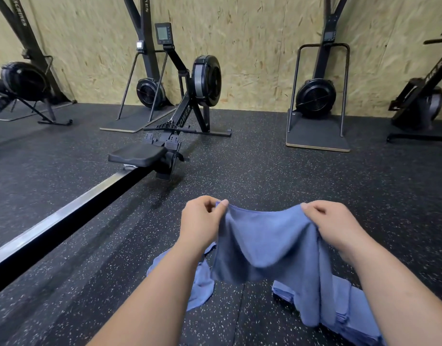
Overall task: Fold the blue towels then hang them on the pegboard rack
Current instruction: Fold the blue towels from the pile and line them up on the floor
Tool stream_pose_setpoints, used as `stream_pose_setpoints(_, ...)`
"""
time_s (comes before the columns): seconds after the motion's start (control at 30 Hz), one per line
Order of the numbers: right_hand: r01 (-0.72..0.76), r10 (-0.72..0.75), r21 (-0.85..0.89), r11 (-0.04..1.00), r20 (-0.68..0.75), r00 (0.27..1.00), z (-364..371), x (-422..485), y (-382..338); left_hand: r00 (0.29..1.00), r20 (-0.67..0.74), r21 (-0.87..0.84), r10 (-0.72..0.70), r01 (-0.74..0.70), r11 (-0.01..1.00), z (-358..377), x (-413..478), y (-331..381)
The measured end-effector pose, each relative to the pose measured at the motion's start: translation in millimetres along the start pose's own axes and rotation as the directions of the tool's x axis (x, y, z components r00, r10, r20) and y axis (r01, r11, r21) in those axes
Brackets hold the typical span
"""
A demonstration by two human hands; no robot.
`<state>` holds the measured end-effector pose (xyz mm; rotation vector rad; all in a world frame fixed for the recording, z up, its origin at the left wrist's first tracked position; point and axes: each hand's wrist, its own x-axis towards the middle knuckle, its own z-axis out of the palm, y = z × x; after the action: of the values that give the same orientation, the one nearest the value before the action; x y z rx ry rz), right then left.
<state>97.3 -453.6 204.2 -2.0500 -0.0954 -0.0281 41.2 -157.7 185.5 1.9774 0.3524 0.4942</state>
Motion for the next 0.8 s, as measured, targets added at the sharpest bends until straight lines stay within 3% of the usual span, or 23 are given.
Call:
stream_pose_setpoints(0.1, 0.093, -0.097, 0.032, 0.995, 0.162, 0.982, 12.4, -11.5, -18.9, 0.983, 0.151, 0.035, 0.109, -0.115, 0.993, 19.0, -9.3, 8.9)
stream_pose_setpoints(0.27, 0.251, -0.248, 0.032, 0.968, 0.309, 0.918, 26.8, -20.3, -38.1, 0.887, 0.411, -0.073, 0.212, -0.199, 0.977, 44.0, -28.2, 27.8)
stream_pose_setpoints(0.37, 0.275, -0.261, -0.007, 0.961, 0.301, 0.917, 29.2, -17.8, -35.6, 0.910, 0.367, -0.013, 0.193, -0.202, 0.979, 45.6, -29.5, 30.0)
stream_pose_setpoints(0.47, 0.288, -0.232, -0.173, 0.942, 0.285, 0.930, 30.5, -14.3, -27.7, 0.941, 0.270, 0.069, 0.205, -0.231, 0.971, 43.7, -30.8, 32.6)
stream_pose_setpoints(0.63, 0.245, -0.177, -0.413, 0.877, 0.196, 0.964, 28.3, -14.7, -24.1, 0.964, 0.165, 0.021, 0.210, -0.216, 0.976, 39.2, -29.0, 34.8)
stream_pose_setpoints(0.8, 0.155, -0.141, -0.538, 0.829, 0.067, 0.988, 17.8, -11.4, -17.8, 0.987, 0.064, -0.070, 0.146, -0.141, 0.988, 29.6, -21.1, 32.7)
